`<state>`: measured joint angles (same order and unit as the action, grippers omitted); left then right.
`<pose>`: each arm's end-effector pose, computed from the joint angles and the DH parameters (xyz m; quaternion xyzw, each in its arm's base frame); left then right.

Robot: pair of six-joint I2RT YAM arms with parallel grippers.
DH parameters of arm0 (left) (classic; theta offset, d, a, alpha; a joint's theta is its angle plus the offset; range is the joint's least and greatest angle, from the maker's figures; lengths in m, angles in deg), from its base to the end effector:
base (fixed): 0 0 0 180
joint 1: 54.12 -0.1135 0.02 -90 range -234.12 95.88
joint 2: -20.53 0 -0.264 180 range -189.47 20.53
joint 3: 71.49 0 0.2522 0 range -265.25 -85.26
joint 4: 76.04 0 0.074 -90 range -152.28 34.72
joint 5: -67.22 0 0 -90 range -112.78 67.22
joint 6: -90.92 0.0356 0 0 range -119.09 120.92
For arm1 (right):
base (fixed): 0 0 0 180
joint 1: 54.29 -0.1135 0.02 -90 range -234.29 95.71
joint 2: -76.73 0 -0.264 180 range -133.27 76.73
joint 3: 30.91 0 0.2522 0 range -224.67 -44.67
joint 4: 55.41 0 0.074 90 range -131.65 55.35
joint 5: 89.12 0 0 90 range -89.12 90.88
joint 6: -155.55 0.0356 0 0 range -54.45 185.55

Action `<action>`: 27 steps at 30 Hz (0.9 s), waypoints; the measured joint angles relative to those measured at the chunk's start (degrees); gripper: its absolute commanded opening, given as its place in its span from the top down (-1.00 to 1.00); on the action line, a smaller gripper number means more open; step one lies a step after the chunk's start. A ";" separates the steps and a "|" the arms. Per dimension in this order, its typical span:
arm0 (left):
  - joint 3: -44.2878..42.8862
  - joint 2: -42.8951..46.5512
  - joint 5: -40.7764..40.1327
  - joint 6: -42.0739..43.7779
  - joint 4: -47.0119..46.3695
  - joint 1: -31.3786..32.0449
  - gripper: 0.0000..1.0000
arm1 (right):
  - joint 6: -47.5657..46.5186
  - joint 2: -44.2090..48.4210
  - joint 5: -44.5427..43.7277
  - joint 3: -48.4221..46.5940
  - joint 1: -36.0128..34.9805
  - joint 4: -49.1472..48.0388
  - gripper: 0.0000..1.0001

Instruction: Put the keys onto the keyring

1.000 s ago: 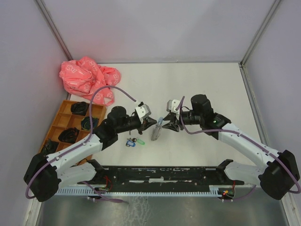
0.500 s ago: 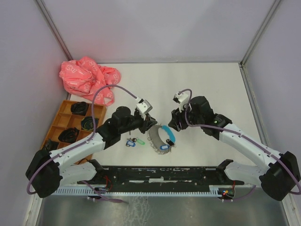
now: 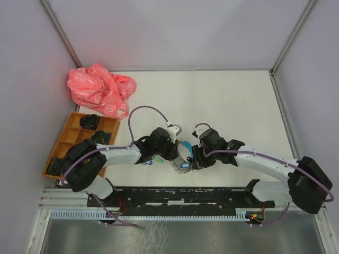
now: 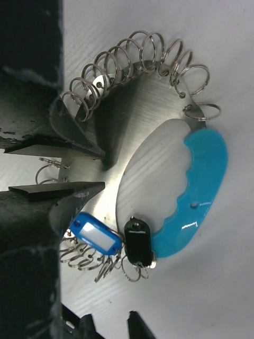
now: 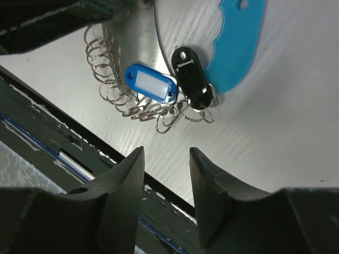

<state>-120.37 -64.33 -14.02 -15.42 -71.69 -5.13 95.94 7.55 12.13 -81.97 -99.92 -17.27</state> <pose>0.1820 -0.2176 0.1576 0.2851 0.8594 -0.2844 0.3151 0.1533 0.1667 0.1913 -0.1545 0.9402 0.2517 0.1698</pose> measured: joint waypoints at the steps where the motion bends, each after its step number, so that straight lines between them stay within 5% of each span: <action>1: -0.22 -1.33 -0.52 -0.79 0.13 0.00 0.40 | 0.81 -0.59 -0.35 0.50 -1.03 -0.20 0.09; 14: -4.76 -8.35 -5.01 -6.75 -1.92 0.00 0.41 | 4.15 -10.14 -7.32 1.11 -3.87 -7.85 0.42; 23: -4.87 -8.26 -9.44 -8.98 -1.90 -1.40 0.41 | 0.74 -11.28 -11.85 -2.05 -0.63 -6.40 0.20; 27: -4.76 -8.09 -10.36 -9.49 -1.79 -1.79 0.42 | -0.55 -8.39 -11.85 -2.78 -0.52 -4.33 0.26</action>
<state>-125.13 -72.42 -24.38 -24.91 -73.48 -6.92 95.39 -0.85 0.28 -84.75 -100.44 -21.60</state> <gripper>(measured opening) 0.294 0.402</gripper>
